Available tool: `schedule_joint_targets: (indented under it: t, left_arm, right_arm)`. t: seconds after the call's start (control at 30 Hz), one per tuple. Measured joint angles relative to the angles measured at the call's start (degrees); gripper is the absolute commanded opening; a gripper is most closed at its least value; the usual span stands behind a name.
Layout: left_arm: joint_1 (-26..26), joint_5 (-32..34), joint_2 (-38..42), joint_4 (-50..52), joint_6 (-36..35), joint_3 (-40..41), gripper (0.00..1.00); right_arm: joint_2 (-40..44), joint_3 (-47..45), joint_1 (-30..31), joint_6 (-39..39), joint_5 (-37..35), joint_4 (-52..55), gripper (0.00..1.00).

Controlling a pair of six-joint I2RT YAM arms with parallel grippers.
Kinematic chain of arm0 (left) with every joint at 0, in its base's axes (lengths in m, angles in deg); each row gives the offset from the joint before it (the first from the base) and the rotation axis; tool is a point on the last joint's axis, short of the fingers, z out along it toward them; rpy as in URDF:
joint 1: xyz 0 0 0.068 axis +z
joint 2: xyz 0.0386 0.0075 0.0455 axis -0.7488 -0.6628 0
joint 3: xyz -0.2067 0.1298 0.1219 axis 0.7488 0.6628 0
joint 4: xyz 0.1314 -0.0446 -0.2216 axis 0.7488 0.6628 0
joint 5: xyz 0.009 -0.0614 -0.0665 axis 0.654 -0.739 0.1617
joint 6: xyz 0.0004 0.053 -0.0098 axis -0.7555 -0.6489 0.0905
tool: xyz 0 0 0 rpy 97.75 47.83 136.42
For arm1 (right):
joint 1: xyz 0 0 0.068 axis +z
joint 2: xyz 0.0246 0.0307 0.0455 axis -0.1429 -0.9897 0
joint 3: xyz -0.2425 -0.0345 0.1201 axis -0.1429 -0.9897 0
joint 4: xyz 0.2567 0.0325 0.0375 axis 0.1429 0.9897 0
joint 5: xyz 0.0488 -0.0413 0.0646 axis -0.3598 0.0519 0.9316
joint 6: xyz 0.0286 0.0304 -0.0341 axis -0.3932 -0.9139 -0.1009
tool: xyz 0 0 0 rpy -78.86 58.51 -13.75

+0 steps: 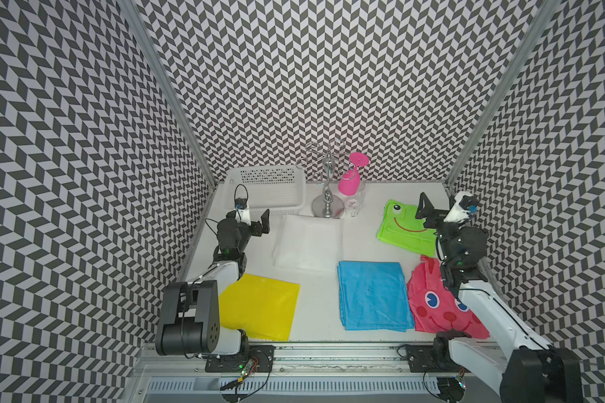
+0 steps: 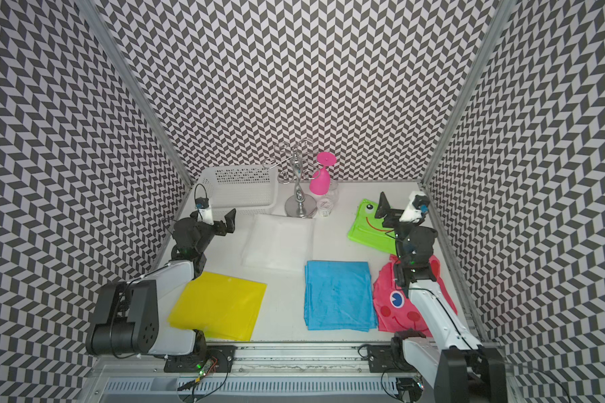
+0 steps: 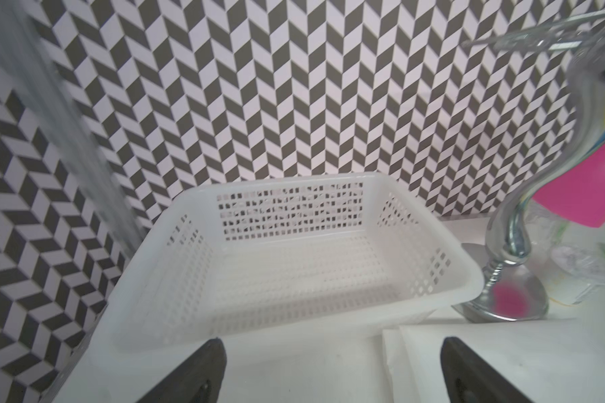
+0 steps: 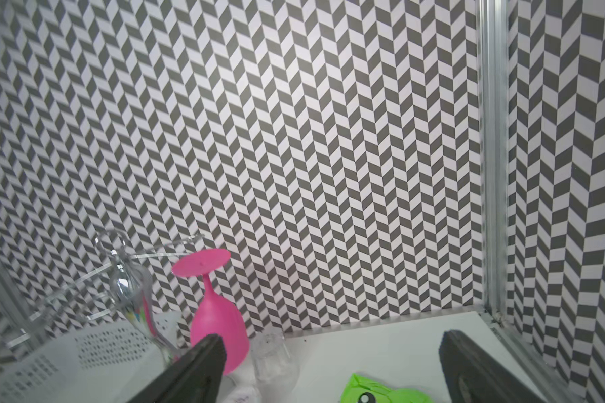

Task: Put the folded raincoat in the basket
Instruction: Pick up the raincoat from the center of the board.

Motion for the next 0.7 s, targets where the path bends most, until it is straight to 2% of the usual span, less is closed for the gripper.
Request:
schedule_joint_targets:
  t: [0.07,0.13,0.23,0.47,0.57,0.7]
  left_arm:
    - [-0.04,-4.92,1.29,6.56,-0.37,-3.08,1.0]
    - [-0.22,-10.1,1.51,11.91,-1.07,-4.42,1.0]
    - [-1.68,-15.69,0.37,19.58,-1.79,-4.11,1.0]
    - [-5.35,-17.75,-7.63,29.68,-1.57,-3.82,0.96]
    - [-5.62,-18.23,-9.38,31.56,-1.33,-3.93,0.96]
    - [-7.34,-17.29,-9.44,32.2,-0.87,-3.93,0.91]
  right_arm:
    - [-0.28,2.25,-0.5,-3.85,2.12,4.52,0.99]
    - [-2.14,3.34,-0.83,-6.86,6.71,8.79,0.91]
    - [-7.67,4.2,2.16,-9.9,13.46,13.88,0.89]
    - [-24.63,12.15,24.35,-9.6,17.68,25.46,0.81]
    - [-29.79,14.67,28.11,-9.88,19.54,26.93,0.81]
    - [-34.84,15.98,29.33,-10.73,20.85,28.85,0.79]
